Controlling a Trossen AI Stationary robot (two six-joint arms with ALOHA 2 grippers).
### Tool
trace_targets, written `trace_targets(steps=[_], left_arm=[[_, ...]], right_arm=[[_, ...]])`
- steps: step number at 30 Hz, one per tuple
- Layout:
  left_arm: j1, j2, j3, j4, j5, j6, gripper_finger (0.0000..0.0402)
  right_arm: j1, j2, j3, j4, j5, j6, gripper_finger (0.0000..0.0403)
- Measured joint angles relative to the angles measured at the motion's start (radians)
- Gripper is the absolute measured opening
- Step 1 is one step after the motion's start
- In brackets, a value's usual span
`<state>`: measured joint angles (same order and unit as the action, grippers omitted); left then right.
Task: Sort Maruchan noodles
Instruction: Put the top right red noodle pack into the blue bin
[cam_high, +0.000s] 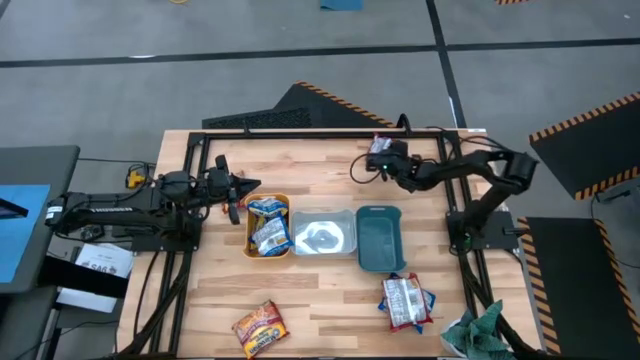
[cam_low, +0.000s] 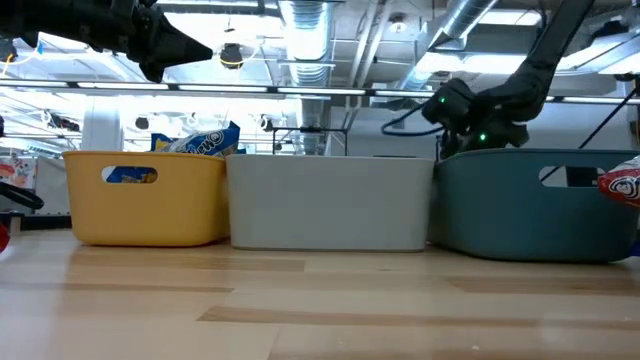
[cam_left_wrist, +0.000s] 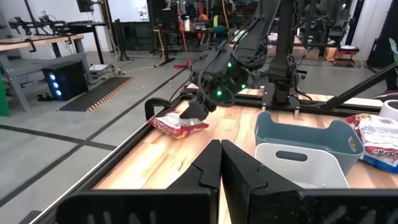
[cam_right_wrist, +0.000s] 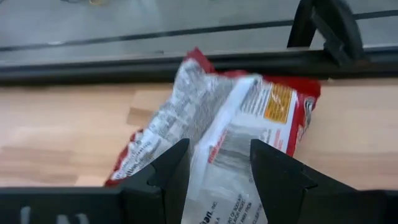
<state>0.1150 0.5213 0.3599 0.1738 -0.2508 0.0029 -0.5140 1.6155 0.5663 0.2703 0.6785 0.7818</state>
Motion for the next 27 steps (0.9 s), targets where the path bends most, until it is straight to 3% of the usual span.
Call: trace_targets(steps=[15,19,23,27], left_arm=[[0.0,0.0,0.0,-0.003,0.0,0.001,0.0],[0.0,0.0,0.0,-0.003,0.0,0.001,0.0],[0.0,0.0,0.0,-0.003,0.0,0.001,0.0],[0.0,0.0,-0.001,-0.003,0.0,0.001,0.0]], right_arm=[[-0.005,0.038,0.004,-0.006,-0.028,-0.025,0.0181],[-0.014,0.035,0.007,-0.078,-0.038,-0.035,0.0129],[-0.02,0.034,0.007,-0.151,-0.031,-0.084,0.0026],[0.0,0.01,0.004,-0.175,-0.04,-0.125,0.0009]])
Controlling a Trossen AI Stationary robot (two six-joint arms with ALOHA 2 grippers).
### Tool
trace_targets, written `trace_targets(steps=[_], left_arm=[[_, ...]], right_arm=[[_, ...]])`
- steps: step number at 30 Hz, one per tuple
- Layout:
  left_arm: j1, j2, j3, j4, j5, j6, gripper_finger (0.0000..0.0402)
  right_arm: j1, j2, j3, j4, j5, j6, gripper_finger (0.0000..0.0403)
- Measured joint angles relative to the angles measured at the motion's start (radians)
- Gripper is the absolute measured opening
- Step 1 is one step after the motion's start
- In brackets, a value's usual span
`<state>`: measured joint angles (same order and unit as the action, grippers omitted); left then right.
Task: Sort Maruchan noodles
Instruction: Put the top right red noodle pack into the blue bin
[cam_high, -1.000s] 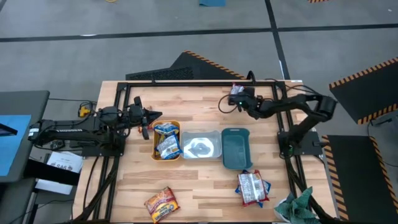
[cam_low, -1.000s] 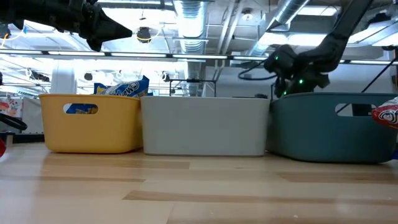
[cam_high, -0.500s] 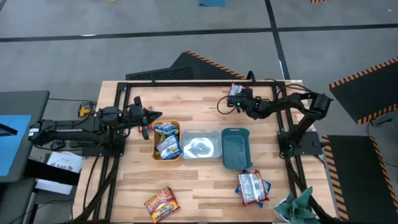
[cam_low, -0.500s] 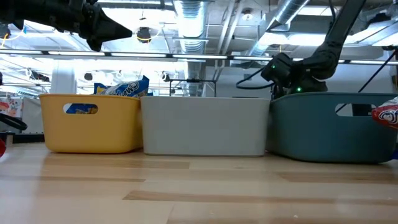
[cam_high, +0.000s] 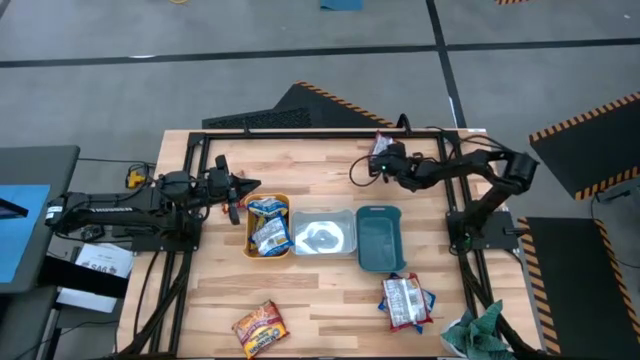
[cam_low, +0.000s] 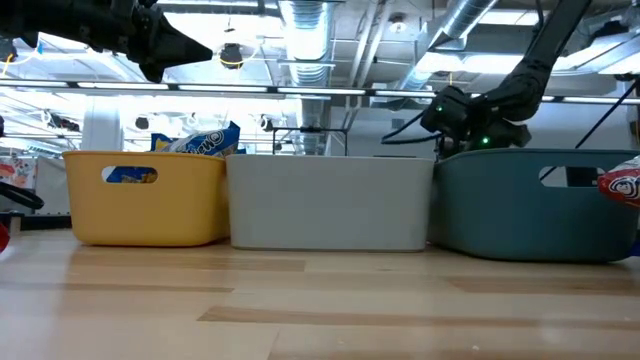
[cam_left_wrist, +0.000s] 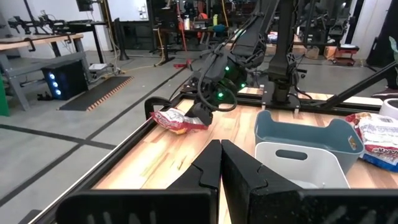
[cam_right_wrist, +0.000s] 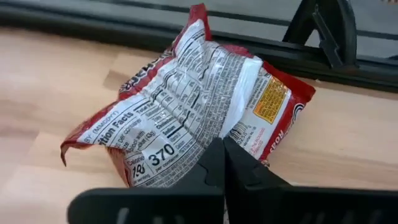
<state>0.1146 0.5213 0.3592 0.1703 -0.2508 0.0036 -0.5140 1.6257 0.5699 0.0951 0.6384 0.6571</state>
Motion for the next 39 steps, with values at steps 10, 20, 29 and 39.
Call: trace_targets(steps=[10,20,29,39], left_arm=[[0.0,0.0,0.0,0.0,0.0,-0.002,0.0],[0.0,0.0,0.0,0.001,0.003,-0.016,0.0],[0.0,0.0,0.0,0.001,0.003,-0.016,0.0],[0.0,0.0,0.0,0.001,0.003,-0.016,0.0]], right_arm=[[0.102,-0.247,-0.005,-0.126,0.019,-0.057,0.0006],[0.2,-0.401,-0.005,-0.13,0.053,-0.148,0.0006],[0.299,-0.544,-0.005,-0.129,0.011,-0.245,0.0006],[0.48,-0.719,-0.003,-0.145,-0.136,-0.325,0.0006]])
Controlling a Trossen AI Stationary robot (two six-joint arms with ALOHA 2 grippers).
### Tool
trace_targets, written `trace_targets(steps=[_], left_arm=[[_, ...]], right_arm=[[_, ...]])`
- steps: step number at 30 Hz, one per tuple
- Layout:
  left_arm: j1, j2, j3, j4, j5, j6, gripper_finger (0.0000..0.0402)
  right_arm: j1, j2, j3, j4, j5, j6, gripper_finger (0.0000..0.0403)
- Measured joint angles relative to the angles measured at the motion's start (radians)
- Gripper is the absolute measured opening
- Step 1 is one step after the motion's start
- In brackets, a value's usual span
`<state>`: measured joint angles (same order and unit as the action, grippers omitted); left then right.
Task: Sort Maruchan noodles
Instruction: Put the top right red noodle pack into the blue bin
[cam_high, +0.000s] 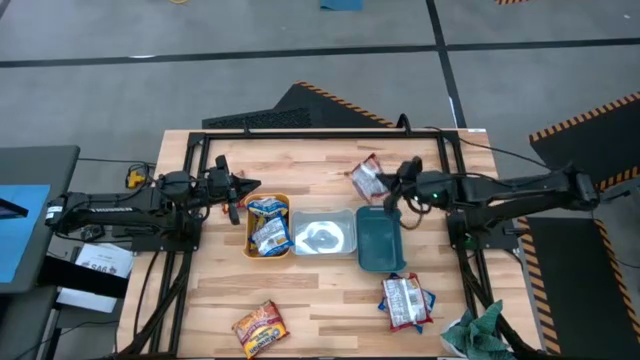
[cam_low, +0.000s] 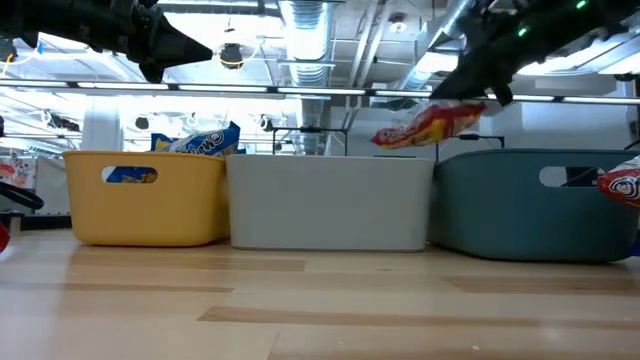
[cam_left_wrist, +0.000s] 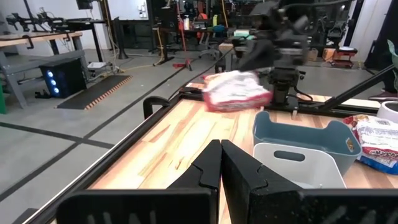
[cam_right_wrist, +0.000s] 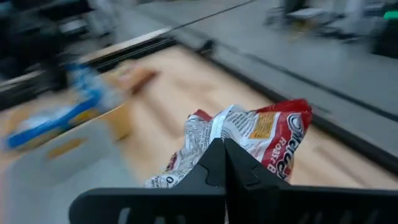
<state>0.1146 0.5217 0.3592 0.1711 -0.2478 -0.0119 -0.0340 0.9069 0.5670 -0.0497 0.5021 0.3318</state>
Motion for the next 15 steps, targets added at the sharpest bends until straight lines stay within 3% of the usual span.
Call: trace_targets(steps=[7,15], left_arm=[[0.0,0.0,0.0,0.0,-0.001,0.0,0.0],[0.0,0.0,0.0,0.0,-0.002,0.0,0.0]], right_arm=[[0.196,-0.025,0.0,-0.13,-0.054,0.0,0.0006],[0.342,-0.025,0.0,-0.205,-0.067,0.007,0.0007]])
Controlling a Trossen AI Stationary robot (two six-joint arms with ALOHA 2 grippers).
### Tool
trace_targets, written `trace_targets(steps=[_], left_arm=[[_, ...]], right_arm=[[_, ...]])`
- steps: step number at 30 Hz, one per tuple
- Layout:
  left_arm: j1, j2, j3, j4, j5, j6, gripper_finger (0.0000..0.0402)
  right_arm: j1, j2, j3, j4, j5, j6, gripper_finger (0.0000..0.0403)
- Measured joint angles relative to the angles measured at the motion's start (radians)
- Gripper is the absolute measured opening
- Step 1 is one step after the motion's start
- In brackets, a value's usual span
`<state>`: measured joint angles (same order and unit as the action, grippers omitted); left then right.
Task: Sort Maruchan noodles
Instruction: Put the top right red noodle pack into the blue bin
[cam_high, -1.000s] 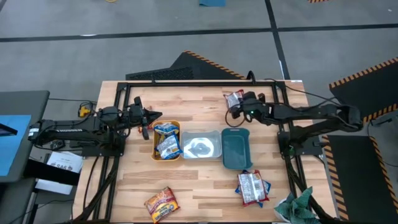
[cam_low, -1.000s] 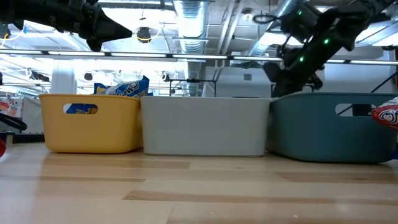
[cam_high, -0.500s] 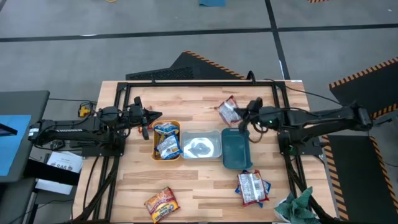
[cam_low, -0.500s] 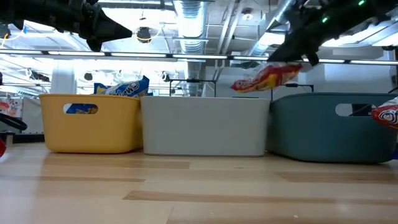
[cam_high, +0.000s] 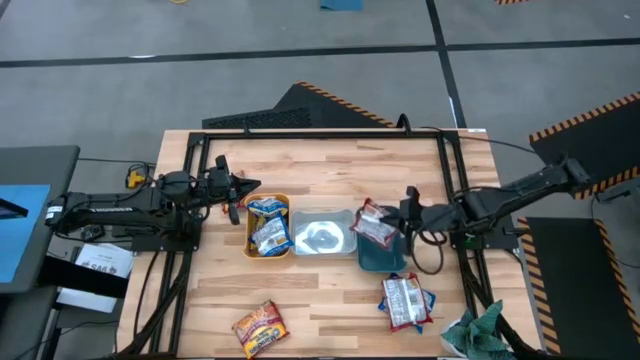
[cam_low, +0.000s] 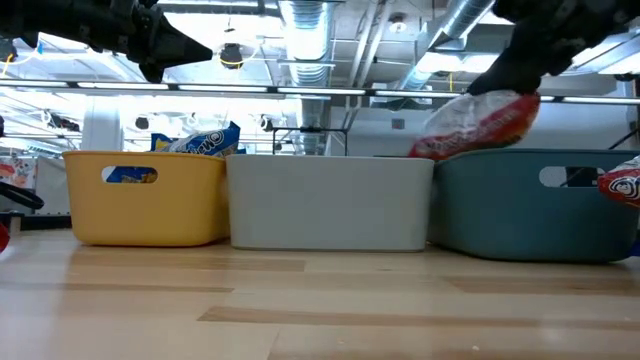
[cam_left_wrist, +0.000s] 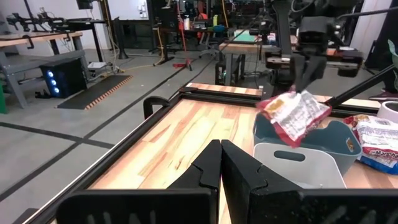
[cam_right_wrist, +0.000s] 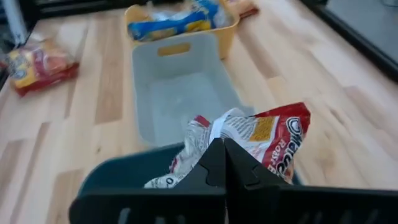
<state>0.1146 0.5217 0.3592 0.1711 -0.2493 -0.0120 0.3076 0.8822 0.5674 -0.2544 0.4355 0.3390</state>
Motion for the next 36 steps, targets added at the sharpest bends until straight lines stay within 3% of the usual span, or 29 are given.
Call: trace_targets(steps=[16,22,36], left_arm=[[0.0,0.0,0.0,-0.001,-0.001,-0.008,0.0],[0.0,0.0,0.0,-0.001,-0.001,-0.008,0.0],[0.0,0.0,0.0,-0.002,-0.001,-0.009,0.0]], right_arm=[[0.025,0.001,0.0,-0.168,-0.016,0.116,0.0007],[0.027,0.009,0.0,-0.195,-0.126,0.195,0.0007],[0.025,0.008,0.0,-0.305,-0.212,0.238,0.0013]])
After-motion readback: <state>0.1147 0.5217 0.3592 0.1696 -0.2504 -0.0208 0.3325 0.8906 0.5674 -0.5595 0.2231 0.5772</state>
